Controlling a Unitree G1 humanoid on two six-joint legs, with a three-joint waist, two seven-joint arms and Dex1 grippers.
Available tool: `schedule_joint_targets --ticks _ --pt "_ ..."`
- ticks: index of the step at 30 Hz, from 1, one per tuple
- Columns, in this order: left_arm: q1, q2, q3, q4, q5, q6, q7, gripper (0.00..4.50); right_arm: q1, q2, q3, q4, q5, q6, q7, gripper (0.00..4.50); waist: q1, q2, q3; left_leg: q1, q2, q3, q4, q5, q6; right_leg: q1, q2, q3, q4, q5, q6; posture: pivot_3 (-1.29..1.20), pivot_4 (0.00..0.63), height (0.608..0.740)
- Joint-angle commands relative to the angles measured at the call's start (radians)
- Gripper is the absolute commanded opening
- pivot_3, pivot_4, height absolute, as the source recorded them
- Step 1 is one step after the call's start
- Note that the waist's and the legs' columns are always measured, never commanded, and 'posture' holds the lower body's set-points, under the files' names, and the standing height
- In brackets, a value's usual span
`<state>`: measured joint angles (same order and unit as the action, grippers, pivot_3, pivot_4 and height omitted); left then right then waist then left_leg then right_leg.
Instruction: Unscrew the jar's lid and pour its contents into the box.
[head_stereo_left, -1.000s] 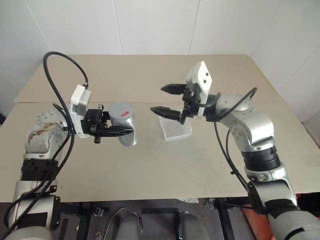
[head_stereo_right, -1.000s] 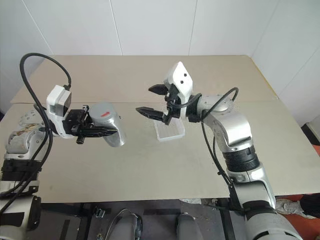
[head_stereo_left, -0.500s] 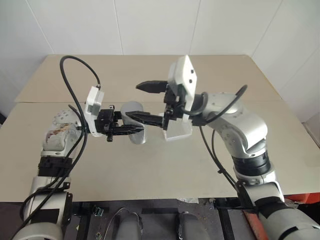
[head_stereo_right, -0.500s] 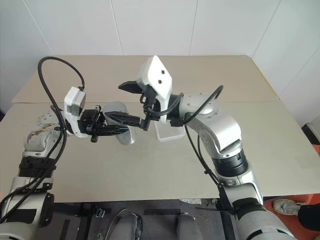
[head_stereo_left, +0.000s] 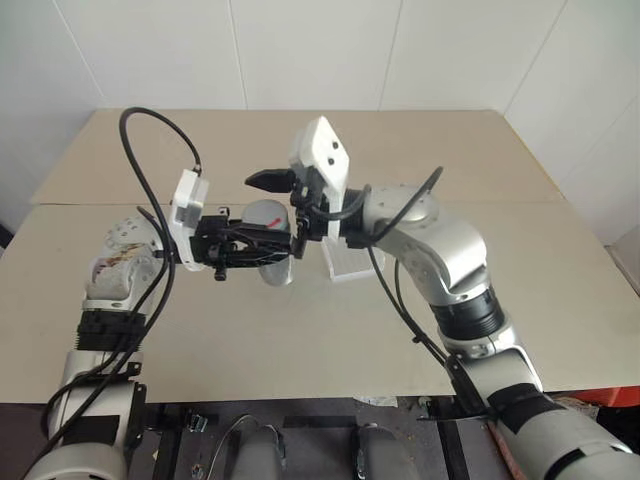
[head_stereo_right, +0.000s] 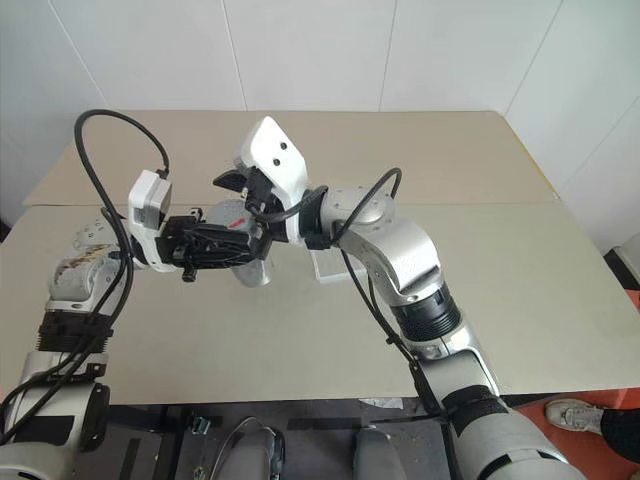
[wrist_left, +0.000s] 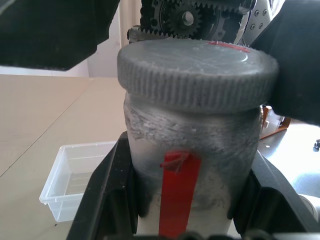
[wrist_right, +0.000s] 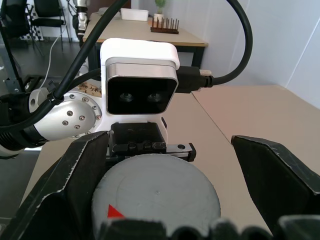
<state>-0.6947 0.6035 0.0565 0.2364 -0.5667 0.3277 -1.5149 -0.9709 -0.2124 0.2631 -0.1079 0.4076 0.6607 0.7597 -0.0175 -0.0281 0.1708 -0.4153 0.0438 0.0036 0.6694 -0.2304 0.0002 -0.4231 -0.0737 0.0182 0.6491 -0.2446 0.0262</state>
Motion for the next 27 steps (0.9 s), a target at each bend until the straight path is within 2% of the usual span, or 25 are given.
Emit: schedule_joint_targets --ticks 1,15,27 --pt "-0.008 0.024 0.015 -0.025 -0.014 -0.003 -0.020 1.92 -0.023 -0.022 -0.053 0.017 -0.009 -0.037 0.005 4.45 0.000 0.000 0.000 0.000 0.000 0.000 0.000 0.000 0.000 0.000 0.000 0.000 0.000 0.000 0.000 0.00 0.150 0.740" --pt "0.036 0.091 0.038 -0.073 -0.043 0.031 -0.044 1.92 0.049 -0.170 -0.132 0.016 0.038 -0.071 0.080 4.45 0.001 0.000 0.000 0.000 0.000 0.000 0.000 0.000 0.000 0.000 0.000 0.000 0.000 0.000 0.000 0.00 0.150 0.740" --pt "0.018 0.066 0.026 -0.051 -0.028 0.016 -0.037 1.92 0.109 -0.220 -0.150 -0.121 0.081 -0.064 0.135 4.45 0.000 0.000 0.000 0.000 0.000 0.000 0.000 0.000 0.000 0.000 0.000 0.000 0.000 0.000 0.000 0.00 0.150 0.740"
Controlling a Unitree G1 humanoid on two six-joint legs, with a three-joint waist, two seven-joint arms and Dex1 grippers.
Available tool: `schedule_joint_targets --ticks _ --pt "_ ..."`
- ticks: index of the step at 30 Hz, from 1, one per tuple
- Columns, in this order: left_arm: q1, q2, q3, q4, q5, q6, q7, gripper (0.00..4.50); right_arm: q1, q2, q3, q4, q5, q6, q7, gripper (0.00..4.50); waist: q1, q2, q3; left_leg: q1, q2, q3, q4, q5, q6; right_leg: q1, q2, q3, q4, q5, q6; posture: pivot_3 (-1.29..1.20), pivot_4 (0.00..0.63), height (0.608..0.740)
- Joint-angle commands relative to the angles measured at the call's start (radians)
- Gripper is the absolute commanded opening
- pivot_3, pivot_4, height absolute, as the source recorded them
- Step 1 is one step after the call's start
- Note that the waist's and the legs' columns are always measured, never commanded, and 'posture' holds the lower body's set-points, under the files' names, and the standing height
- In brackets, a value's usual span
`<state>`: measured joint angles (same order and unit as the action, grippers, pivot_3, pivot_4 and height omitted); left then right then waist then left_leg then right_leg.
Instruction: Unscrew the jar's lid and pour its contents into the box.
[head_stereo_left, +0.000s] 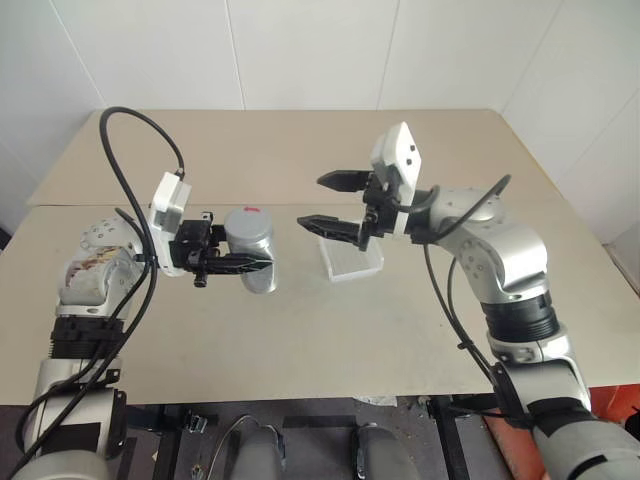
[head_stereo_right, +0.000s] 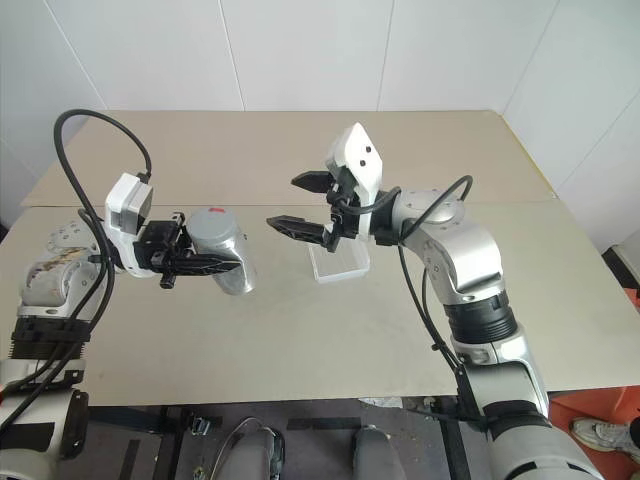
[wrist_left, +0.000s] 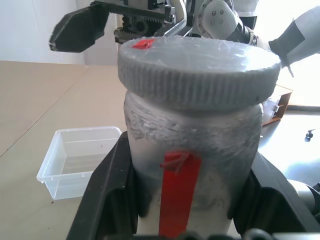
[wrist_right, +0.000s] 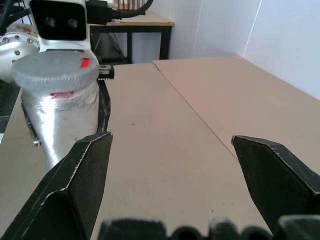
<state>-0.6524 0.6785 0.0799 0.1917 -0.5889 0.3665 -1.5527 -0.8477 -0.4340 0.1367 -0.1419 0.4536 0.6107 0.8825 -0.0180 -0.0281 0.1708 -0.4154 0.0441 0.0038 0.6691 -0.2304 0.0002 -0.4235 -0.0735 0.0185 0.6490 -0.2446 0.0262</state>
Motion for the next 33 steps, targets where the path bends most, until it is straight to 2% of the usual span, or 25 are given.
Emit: schedule_joint_targets --ticks 1,6,12,26,33 --pt "-0.027 -0.015 0.000 -0.004 -0.002 -0.026 0.003 1.92 -0.014 0.005 -0.024 -0.102 0.045 -0.007 0.013 4.45 0.001 0.000 0.000 0.000 0.000 0.000 0.000 0.000 0.000 0.000 0.000 0.000 0.000 0.000 0.000 0.00 0.150 0.740" --pt "-0.056 -0.056 -0.023 0.033 0.018 -0.055 0.009 1.92 -0.037 0.059 0.004 -0.157 0.075 0.031 -0.016 4.45 0.002 0.000 0.000 0.000 0.000 0.000 0.000 0.000 0.000 0.000 0.000 0.000 0.000 0.000 0.000 0.00 0.150 0.740" --pt "-0.080 -0.076 -0.033 0.052 0.027 -0.069 -0.001 1.92 -0.088 0.119 0.054 -0.127 0.045 0.075 -0.062 4.45 0.002 0.000 0.000 0.000 0.000 0.000 0.000 0.000 0.000 0.000 0.000 0.000 0.000 0.000 0.000 0.00 0.150 0.740" --pt "-0.069 -0.063 -0.025 0.037 0.025 -0.069 -0.005 1.92 -0.141 0.207 0.089 0.023 -0.007 0.053 -0.066 4.45 0.001 0.000 0.000 0.000 0.000 0.000 0.000 0.000 0.000 0.000 0.000 0.000 0.000 0.000 0.000 0.00 0.150 0.740" --pt "-0.061 -0.055 -0.021 0.033 0.024 -0.070 -0.008 1.92 -0.145 0.206 0.073 0.050 -0.012 0.058 -0.053 4.45 0.001 0.000 0.000 0.000 0.000 0.000 0.000 0.000 0.000 0.000 0.000 0.000 0.000 0.000 0.000 0.00 0.150 0.740"
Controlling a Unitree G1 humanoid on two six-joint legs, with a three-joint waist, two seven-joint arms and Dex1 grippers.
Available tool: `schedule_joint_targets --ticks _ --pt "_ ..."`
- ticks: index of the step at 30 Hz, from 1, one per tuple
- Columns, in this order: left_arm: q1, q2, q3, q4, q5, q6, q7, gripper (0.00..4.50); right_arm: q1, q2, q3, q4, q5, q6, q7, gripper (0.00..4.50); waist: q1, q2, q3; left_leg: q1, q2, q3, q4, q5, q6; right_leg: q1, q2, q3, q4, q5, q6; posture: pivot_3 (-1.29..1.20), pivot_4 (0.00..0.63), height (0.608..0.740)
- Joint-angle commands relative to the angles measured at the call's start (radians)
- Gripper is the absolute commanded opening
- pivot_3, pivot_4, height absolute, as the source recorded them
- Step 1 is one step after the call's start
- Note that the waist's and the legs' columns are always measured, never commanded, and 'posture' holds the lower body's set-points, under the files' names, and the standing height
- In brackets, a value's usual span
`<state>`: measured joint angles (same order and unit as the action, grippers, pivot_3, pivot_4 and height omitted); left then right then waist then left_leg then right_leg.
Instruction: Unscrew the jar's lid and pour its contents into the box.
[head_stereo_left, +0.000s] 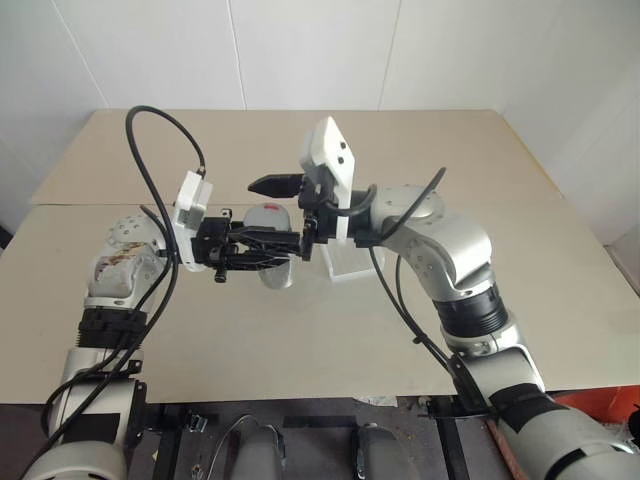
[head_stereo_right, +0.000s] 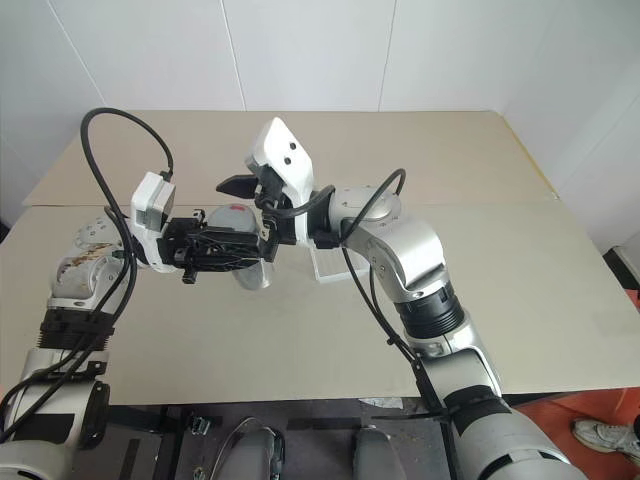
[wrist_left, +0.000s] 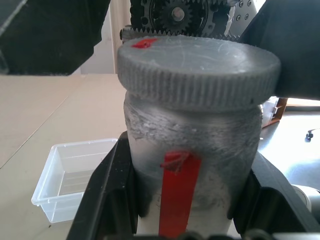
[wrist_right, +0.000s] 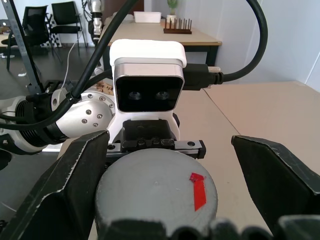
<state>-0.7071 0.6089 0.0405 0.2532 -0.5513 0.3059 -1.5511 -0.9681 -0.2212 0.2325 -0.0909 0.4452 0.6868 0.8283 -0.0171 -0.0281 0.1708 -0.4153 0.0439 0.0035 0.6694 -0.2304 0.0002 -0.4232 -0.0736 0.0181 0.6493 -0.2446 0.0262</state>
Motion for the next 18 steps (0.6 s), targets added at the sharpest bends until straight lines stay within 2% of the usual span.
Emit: schedule_joint_targets --ticks 1,18 --pt "-0.006 0.016 0.018 -0.029 -0.015 -0.009 -0.009 1.92 -0.023 -0.012 -0.027 0.001 -0.003 -0.017 0.002 4.45 0.000 0.000 0.000 0.000 0.000 0.000 0.000 0.000 0.000 0.000 0.000 0.000 0.000 0.000 0.000 0.00 0.150 0.740" --pt "0.004 0.039 0.022 -0.036 -0.025 -0.004 -0.015 1.92 0.059 -0.132 -0.089 -0.068 0.031 -0.007 0.022 4.45 0.001 0.000 0.000 0.000 0.000 0.000 0.000 0.000 0.000 0.000 0.000 0.000 0.000 0.000 0.000 0.00 0.150 0.740"
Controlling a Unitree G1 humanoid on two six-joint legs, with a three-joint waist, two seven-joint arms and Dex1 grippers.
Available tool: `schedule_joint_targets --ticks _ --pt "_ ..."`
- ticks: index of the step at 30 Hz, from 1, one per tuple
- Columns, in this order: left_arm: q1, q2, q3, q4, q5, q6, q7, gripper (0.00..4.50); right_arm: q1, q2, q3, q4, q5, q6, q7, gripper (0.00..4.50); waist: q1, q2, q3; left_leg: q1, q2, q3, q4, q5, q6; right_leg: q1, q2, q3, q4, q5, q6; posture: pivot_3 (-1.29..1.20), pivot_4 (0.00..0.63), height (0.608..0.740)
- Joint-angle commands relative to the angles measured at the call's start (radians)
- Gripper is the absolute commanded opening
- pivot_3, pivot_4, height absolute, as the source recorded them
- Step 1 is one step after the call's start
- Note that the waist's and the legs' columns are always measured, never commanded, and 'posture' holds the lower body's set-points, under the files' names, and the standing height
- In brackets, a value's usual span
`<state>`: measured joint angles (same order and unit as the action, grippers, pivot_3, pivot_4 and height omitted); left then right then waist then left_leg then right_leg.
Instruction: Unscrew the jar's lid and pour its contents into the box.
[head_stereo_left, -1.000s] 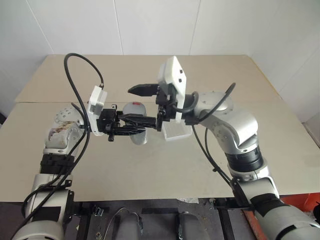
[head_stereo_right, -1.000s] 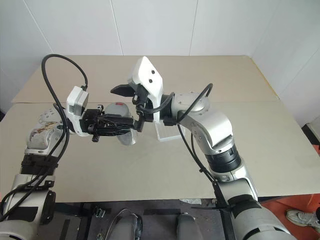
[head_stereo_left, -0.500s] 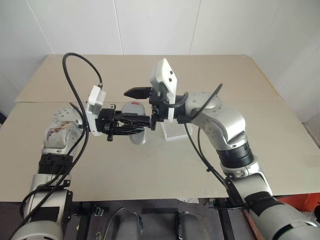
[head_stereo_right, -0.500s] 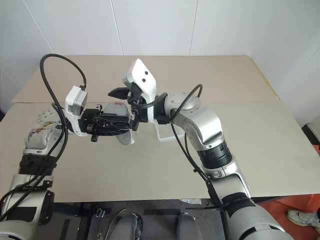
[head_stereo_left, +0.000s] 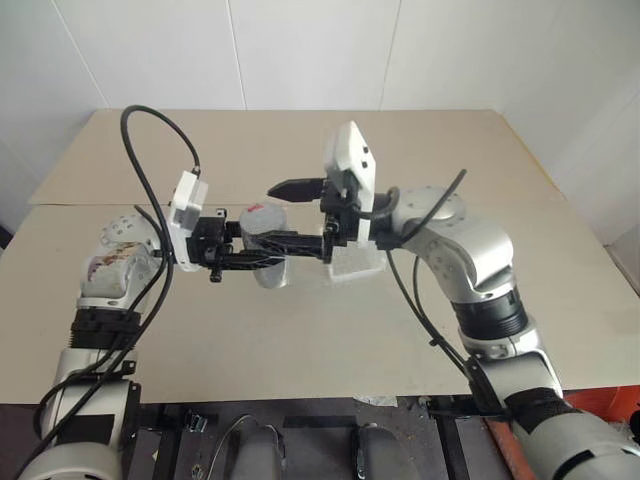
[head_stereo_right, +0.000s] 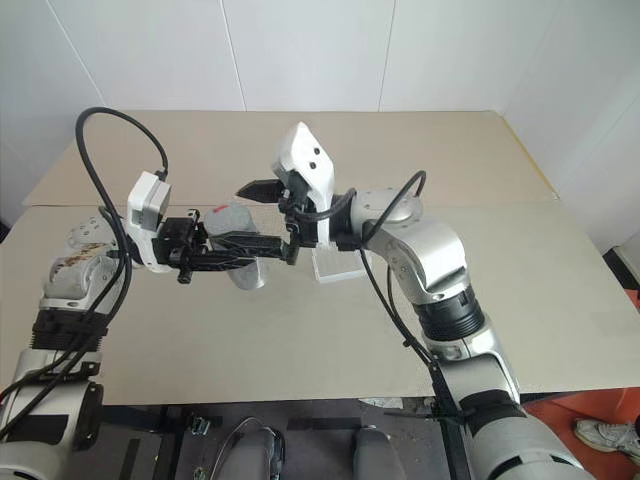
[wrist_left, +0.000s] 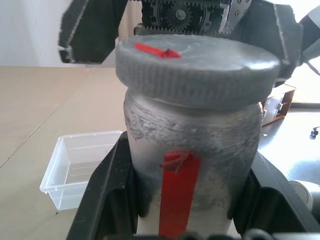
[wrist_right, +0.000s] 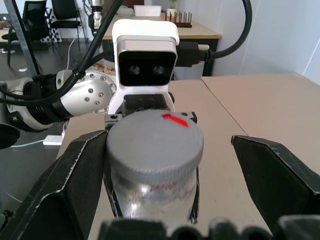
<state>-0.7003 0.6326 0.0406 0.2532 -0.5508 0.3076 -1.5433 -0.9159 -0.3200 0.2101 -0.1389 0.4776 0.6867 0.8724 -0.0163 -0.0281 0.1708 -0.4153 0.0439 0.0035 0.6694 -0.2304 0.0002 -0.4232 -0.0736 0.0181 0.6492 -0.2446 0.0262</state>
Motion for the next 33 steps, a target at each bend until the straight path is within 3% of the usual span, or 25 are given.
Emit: schedule_joint_targets --ticks 1,20,33 --pt "-0.003 0.015 0.022 -0.037 -0.025 -0.005 -0.022 1.92 0.011 -0.039 -0.071 -0.025 0.002 -0.007 -0.022 4.45 0.000 0.000 0.000 0.000 0.000 0.000 0.000 0.000 0.000 0.000 0.000 0.000 0.000 0.000 0.000 0.00 0.150 0.740" --pt "0.018 0.014 0.029 -0.054 -0.025 0.000 -0.015 1.92 0.098 -0.145 -0.084 -0.169 0.064 0.004 0.049 4.45 0.002 0.000 0.000 0.000 0.000 0.000 0.000 0.000 0.000 0.000 0.000 0.000 0.000 0.000 0.000 0.00 0.150 0.740" --pt "-0.002 -0.011 0.013 -0.030 -0.011 -0.015 -0.012 1.92 0.013 -0.065 -0.029 -0.203 0.085 0.135 -0.075 4.45 0.000 0.000 0.000 0.000 0.000 0.000 0.000 0.000 0.000 0.000 0.000 0.000 0.000 0.000 0.000 0.00 0.150 0.740"
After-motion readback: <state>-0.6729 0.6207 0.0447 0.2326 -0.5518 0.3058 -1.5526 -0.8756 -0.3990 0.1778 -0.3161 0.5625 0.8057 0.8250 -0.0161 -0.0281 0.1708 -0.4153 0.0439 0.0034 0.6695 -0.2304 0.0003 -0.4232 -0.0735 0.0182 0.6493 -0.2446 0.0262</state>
